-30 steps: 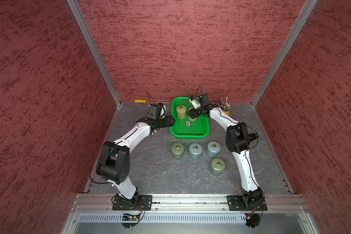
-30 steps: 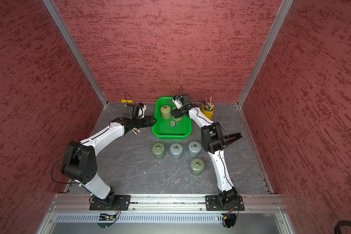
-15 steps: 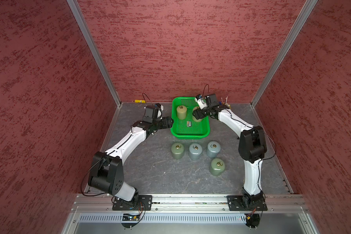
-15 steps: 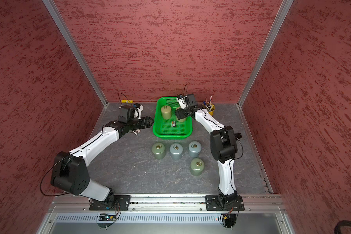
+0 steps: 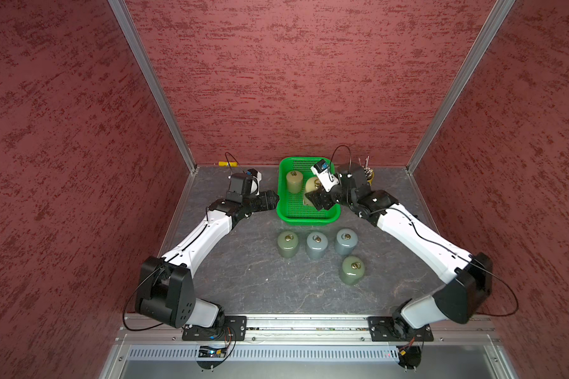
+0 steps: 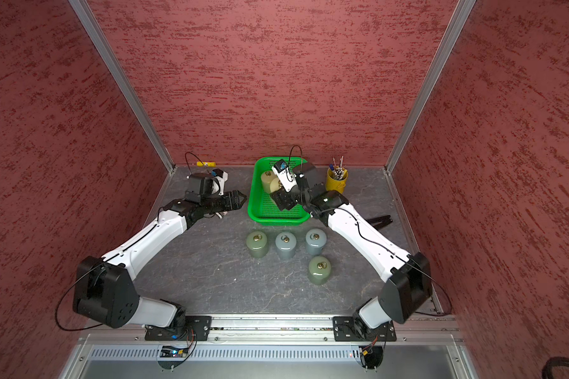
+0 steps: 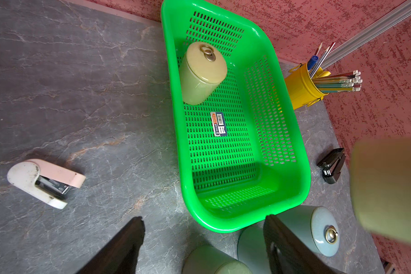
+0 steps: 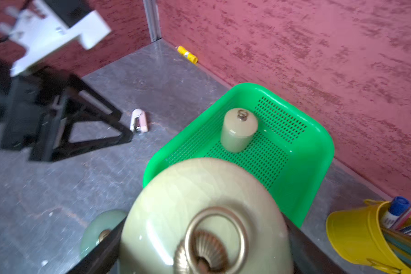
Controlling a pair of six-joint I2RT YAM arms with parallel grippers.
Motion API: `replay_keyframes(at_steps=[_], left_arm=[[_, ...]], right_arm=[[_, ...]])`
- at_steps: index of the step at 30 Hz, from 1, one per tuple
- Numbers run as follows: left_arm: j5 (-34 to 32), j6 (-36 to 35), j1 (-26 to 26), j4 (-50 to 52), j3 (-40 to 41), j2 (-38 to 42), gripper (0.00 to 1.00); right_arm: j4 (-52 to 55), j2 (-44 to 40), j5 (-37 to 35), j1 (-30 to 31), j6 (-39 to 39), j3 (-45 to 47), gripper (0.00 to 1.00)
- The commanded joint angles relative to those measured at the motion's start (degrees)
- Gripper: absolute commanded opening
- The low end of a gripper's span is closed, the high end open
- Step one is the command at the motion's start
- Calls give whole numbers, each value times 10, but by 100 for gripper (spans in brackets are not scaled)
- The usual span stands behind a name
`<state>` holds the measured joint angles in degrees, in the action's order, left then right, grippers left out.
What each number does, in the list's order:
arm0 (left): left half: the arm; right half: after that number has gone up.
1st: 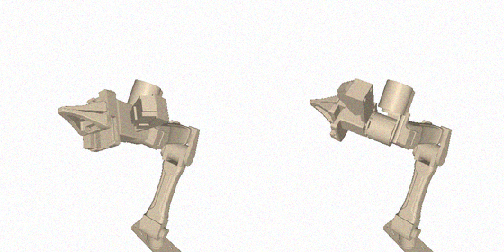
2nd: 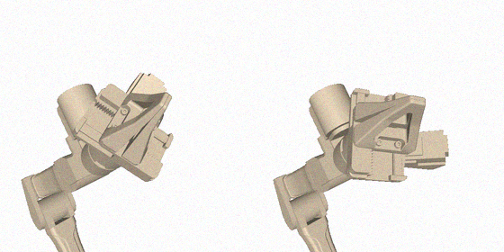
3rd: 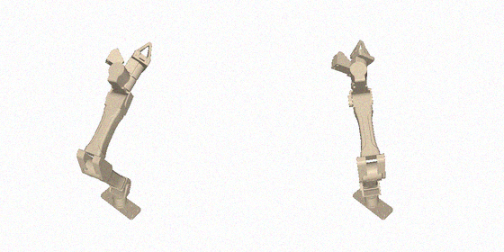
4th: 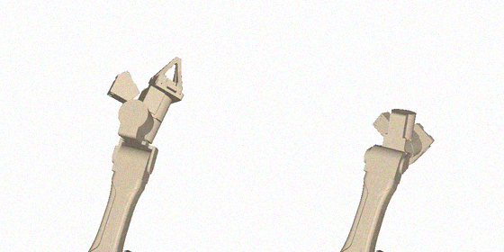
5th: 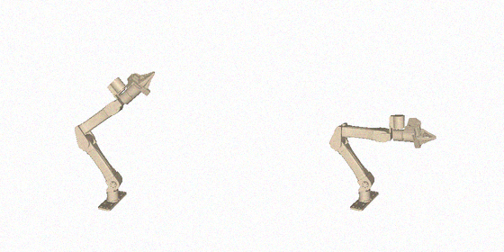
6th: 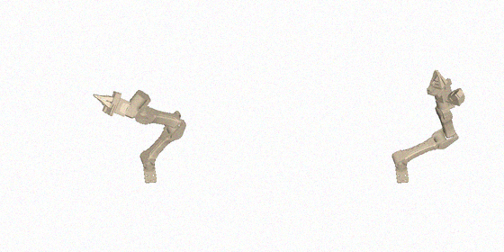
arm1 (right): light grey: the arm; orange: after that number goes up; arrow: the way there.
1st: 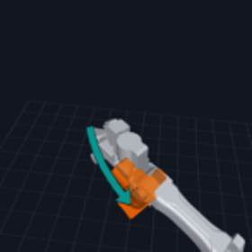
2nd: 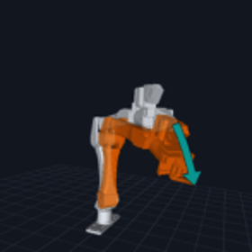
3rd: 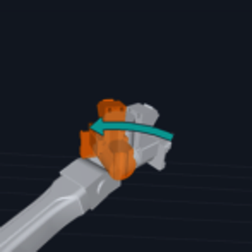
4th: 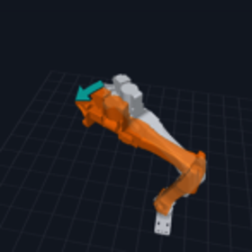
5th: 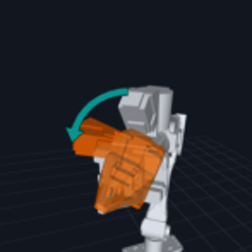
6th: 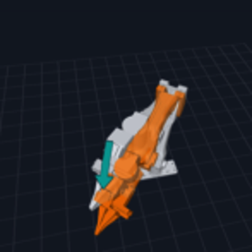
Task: Take the tea canister out of the basket
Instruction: Place the tea canister at the center of the board.
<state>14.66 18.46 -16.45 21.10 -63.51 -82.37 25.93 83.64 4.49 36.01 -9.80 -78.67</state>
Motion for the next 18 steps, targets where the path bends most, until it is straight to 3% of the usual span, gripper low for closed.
replay_keyframes(at_steps=[1,7,13,18], left_arm=[[15,-11,6,2,14,20,83],[33,-16,18,2,16,12,83],[53,-3,19,-15,10,3,83],[55,-1,19,-21,13,-6,83]], right_arm=[[-23,-81,-31,36,25,61,0],[-57,-197,-67,133,82,207,0],[-53,-203,-136,213,109,287,0],[-81,-198,-173,241,151,347,0]])
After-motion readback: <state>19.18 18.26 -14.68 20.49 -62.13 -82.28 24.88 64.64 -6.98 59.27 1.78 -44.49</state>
